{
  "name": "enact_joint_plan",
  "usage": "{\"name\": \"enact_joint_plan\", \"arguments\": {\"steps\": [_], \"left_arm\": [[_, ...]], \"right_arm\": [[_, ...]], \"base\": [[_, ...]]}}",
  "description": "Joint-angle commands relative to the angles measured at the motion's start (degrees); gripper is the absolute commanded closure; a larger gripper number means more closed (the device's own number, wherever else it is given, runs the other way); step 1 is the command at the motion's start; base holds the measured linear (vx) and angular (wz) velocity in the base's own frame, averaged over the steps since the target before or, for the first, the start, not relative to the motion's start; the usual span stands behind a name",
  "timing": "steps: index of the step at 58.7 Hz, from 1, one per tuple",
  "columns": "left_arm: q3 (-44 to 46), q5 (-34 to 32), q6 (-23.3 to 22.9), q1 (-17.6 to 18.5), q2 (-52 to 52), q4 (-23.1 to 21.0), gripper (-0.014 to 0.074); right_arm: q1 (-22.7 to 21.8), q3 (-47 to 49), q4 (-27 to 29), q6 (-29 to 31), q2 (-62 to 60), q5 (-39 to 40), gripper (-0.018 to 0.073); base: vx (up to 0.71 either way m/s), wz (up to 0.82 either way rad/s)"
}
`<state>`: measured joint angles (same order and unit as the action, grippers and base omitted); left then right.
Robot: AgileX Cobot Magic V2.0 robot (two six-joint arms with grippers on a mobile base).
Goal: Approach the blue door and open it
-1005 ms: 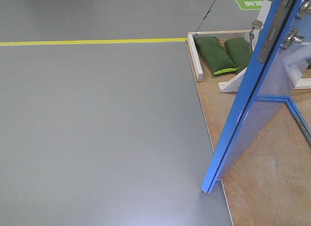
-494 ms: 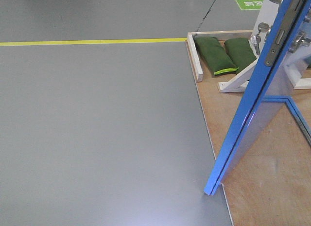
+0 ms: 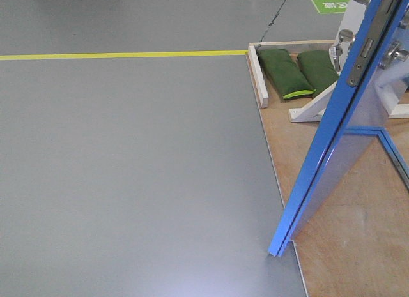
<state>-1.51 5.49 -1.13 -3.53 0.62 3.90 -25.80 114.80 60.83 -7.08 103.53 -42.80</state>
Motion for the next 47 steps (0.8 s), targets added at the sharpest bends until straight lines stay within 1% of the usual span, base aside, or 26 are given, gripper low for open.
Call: {"name": "enact_joint_plan", "arguments": {"steps": [1,47], "left_arm": [[1.15,-4.81,-0.37,-0.03,0.82,-0.10,0.0524],[1.15,-4.81,-0.37,-0.03,0.82,-0.10,0.0524]], "right_arm": [[0.64,1.48,3.39,0.74,-2.60,1.36,0.0561],[0.64,1.48,3.39,0.74,-2.60,1.43,0.0561]], "base": [[0.01,0.04],[0.03,0.06]]}}
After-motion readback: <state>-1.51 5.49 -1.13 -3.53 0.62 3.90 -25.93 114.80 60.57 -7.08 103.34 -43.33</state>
